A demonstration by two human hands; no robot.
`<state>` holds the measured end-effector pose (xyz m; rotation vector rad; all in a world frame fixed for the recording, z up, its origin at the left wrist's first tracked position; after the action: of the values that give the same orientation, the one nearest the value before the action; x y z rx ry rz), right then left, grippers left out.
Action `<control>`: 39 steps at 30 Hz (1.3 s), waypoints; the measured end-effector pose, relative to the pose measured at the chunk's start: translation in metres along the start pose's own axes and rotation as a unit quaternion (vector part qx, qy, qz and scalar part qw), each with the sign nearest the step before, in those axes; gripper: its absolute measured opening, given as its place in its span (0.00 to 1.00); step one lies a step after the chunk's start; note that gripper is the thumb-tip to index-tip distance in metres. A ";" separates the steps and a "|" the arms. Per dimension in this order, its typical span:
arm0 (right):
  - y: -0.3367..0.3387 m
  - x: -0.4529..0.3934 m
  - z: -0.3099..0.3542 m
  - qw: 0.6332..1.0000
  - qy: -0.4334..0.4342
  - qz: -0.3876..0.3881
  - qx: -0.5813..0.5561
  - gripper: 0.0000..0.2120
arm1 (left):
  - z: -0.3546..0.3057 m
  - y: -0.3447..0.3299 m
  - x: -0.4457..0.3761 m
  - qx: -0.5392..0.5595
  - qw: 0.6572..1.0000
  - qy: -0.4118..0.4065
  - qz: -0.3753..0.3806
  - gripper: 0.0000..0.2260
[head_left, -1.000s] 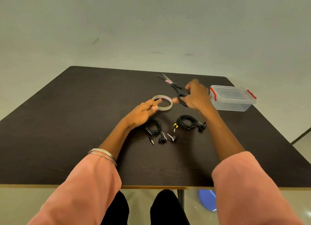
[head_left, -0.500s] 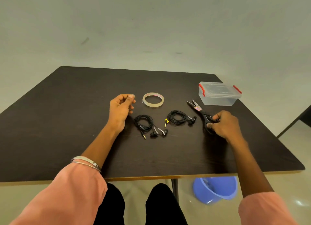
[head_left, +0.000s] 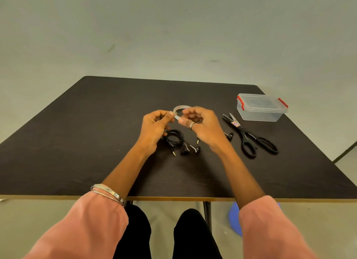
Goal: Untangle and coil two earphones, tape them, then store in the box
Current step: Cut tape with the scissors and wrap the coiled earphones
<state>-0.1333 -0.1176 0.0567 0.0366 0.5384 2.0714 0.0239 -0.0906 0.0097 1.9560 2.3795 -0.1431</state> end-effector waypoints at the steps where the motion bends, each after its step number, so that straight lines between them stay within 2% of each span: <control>1: -0.005 -0.003 -0.003 0.999 -0.005 0.001 -0.037 0.12 | -0.002 -0.002 0.002 -0.003 1.000 -0.005 0.006 0.06; 5: -0.018 -0.009 -0.013 0.987 -0.033 -0.008 -0.160 0.16 | -0.012 -0.004 0.006 -0.023 0.999 -0.036 0.024 0.04; 12: -0.014 -0.001 -0.022 0.957 -0.045 -0.075 -0.278 0.11 | -0.013 0.000 0.008 -0.043 0.998 -0.045 -0.001 0.02; 18: -0.025 -0.001 -0.033 0.935 -0.093 -0.009 -0.343 0.14 | -0.006 -0.002 0.012 -0.029 0.999 -0.026 0.027 0.03; 21: -0.028 -0.003 -0.033 0.942 -0.095 0.028 -0.321 0.10 | -0.004 -0.003 0.013 -0.033 0.998 -0.012 0.045 0.03; 24: -0.025 -0.006 -0.029 0.969 -0.082 0.050 -0.228 0.08 | -0.005 -0.002 0.012 -0.044 0.998 -0.002 0.054 0.02; 28: -0.018 -0.011 -0.028 0.986 -0.084 0.047 -0.137 0.03 | -0.006 0.001 0.008 -0.073 0.995 0.005 0.061 0.01; 32: -0.014 -0.018 -0.035 0.986 -0.100 0.031 -0.132 0.04 | -0.006 0.008 0.003 -0.068 0.995 0.019 0.065 0.03; 34: -0.011 -0.020 -0.039 0.982 -0.103 0.004 -0.158 0.05 | -0.005 0.020 0.001 -0.142 0.989 0.023 0.026 0.07; 36: -0.011 -0.022 -0.041 0.980 -0.104 -0.012 -0.170 0.05 | -0.006 0.026 -0.001 -0.281 0.959 0.030 -0.007 0.09; 39: -0.016 -0.026 -0.040 0.980 -0.099 -0.019 -0.169 0.04 | 0.001 0.009 -0.006 -0.435 0.898 0.049 0.038 0.12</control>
<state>-0.1157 -0.1462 0.0192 0.0320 0.0617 2.0682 0.0342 -0.0944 0.0093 1.5886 1.8655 0.8815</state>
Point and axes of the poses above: each hand's wrist, its own x-axis away from the middle knuckle, its own y-axis out of the back of the hand, z = x × y, the point moved 10 cm from there along -x, towards the middle knuckle, and after that the axes turned 12 degrees about z, right-handed, at the moved point
